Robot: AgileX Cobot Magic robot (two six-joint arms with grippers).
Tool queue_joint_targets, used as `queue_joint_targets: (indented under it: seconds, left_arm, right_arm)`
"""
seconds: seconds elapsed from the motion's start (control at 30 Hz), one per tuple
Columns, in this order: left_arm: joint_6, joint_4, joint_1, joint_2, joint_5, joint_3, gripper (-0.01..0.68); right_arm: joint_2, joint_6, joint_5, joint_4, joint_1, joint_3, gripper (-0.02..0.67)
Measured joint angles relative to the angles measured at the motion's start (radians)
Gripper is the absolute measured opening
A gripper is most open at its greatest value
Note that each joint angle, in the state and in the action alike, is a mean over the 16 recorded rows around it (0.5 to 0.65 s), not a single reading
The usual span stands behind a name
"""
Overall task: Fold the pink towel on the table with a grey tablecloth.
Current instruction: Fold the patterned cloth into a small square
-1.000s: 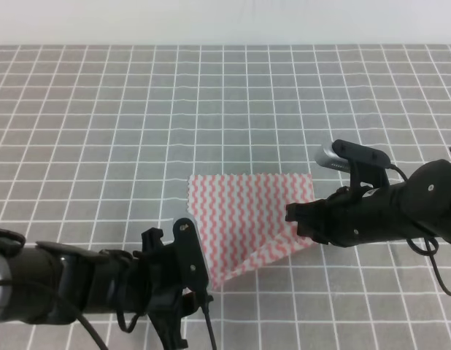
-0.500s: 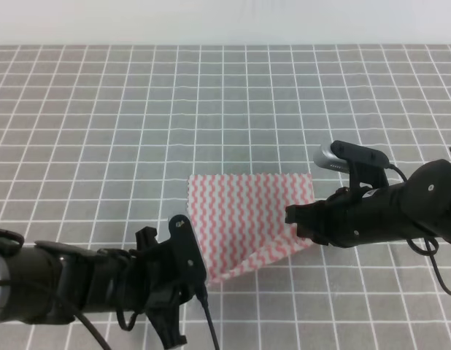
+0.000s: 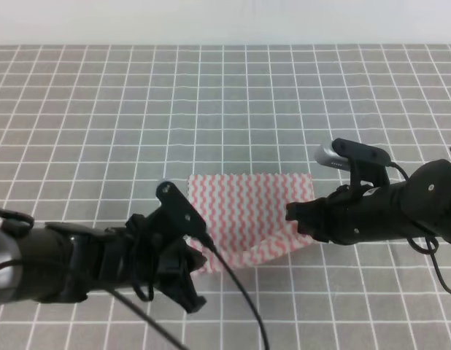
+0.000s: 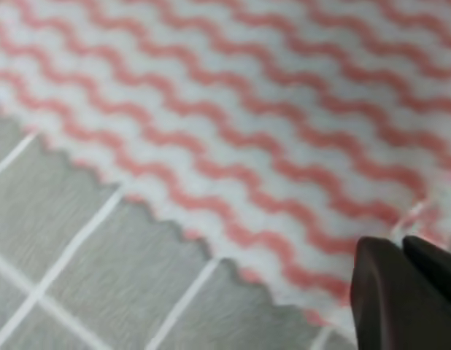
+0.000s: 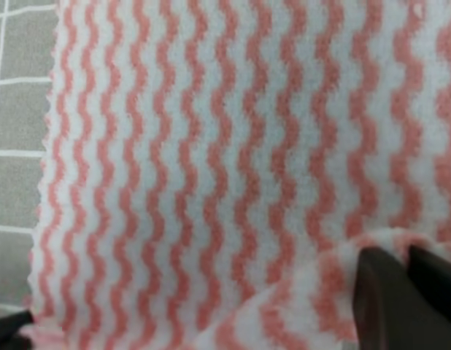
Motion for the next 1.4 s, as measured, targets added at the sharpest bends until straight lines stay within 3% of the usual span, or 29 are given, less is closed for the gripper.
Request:
queue_joint_targets:
  seconds: [0.37,1.4]
  left_arm:
    - [-0.124,0.0,0.001,0.035,-0.063,-0.086,-0.001]
    - [-0.157,0.002,0.03,0.153,-0.147,-0.255,-0.003]
  right_arm:
    - [-0.001,0.0,-0.024,0.004,-0.021,0.0,-0.014]
    - [0.123,-0.003,0.02,-0.001,-0.083,-0.146,-0.014]
